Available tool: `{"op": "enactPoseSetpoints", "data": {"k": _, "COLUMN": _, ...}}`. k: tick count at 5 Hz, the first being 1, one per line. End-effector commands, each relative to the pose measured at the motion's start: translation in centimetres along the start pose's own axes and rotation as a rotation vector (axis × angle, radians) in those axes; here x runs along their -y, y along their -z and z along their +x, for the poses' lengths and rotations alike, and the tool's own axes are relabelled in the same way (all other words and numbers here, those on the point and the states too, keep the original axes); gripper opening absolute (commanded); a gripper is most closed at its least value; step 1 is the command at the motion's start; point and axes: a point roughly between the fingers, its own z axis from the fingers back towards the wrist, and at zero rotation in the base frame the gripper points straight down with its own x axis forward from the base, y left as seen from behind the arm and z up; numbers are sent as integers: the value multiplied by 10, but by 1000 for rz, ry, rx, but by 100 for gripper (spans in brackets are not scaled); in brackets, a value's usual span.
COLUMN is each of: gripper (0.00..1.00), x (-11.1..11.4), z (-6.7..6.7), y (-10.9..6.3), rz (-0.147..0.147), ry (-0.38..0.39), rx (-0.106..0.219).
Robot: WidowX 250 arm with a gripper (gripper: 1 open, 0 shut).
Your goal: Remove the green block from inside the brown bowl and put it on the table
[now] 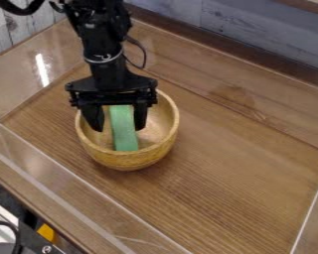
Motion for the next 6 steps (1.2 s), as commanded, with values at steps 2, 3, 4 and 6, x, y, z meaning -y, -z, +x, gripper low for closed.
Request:
{"op": "enactPoseSetpoints", "data": {"k": 2, "gripper": 100, "x": 2, "z": 0, "y": 4, "rz": 14, "ry": -6, "rx": 25}}
{"op": "enactPoseSetpoints", "data": {"k": 3, "gripper": 100, "x": 3, "z": -1, "y": 7, "rz": 18, "ry": -13, "rx": 21}}
{"op": "enactPoseSetpoints", "data": {"k": 4, "gripper": 100, "x": 5, "z": -2, "y": 11, "rz": 22, "ry": -19, "rx": 17}}
{"op": "enactPoseSetpoints", "data": {"k": 6, "gripper": 100, "x": 8, "z": -1, "y": 15, "rz": 30, "ry": -25, "rx": 15}}
